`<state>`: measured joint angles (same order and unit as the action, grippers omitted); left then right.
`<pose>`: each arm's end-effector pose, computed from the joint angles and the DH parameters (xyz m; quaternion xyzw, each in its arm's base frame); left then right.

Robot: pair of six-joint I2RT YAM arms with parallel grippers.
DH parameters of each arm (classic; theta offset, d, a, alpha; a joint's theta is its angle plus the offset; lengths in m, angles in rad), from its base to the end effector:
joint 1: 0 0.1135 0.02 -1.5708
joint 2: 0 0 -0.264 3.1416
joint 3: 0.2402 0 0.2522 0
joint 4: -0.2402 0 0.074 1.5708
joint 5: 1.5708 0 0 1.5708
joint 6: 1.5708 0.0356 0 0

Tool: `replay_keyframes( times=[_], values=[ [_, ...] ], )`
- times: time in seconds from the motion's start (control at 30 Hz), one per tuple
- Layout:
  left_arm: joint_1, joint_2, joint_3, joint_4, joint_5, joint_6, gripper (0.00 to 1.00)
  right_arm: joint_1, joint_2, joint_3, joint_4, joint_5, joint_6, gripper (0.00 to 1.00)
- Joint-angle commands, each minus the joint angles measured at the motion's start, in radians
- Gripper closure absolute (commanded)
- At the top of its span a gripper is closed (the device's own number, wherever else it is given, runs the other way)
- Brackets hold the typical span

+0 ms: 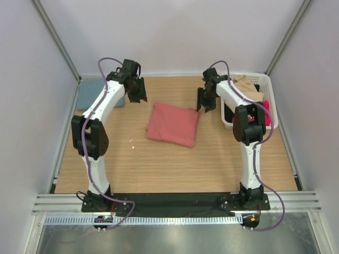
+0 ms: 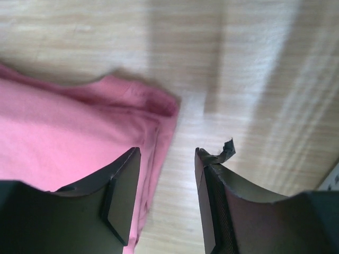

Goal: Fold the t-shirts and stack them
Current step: Fold the tshirt

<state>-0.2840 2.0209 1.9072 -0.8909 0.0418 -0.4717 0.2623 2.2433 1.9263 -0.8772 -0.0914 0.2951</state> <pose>0.4256 -0.1258 0.2906 -0.0841 0.9563 -0.1217 0.2522 0.4590 0.1266 0.1989 0.0075 0.9813 0.0946 0.1674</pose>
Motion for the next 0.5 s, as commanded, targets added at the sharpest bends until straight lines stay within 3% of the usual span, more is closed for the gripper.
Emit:
replay_keyframes(
  times=[0.0,0.1,0.2,0.33,0.4,0.47],
  values=[
    [-0.05,-0.1,-0.155,0.092,0.188,-0.063,0.67,0.034,-0.123,0.039,-0.066,-0.037,-0.008,0.48],
    [-0.069,-0.074,-0.212,0.116,0.246,-0.106,0.78,0.061,-0.181,-0.051,-0.019,-0.184,0.051,0.48],
    [-0.069,-0.054,-0.292,0.188,0.295,-0.149,0.82,0.103,-0.234,-0.209,0.105,-0.4,0.134,0.52],
    [-0.067,-0.015,-0.352,0.239,0.313,-0.176,0.85,0.138,-0.24,-0.393,0.265,-0.634,0.228,0.92],
    [-0.069,0.018,-0.373,0.231,0.287,-0.173,0.85,0.135,-0.264,-0.513,0.362,-0.643,0.262,0.96],
    [-0.067,0.045,-0.372,0.202,0.241,-0.15,0.86,0.12,-0.271,-0.558,0.35,-0.599,0.236,0.98]
  ],
)
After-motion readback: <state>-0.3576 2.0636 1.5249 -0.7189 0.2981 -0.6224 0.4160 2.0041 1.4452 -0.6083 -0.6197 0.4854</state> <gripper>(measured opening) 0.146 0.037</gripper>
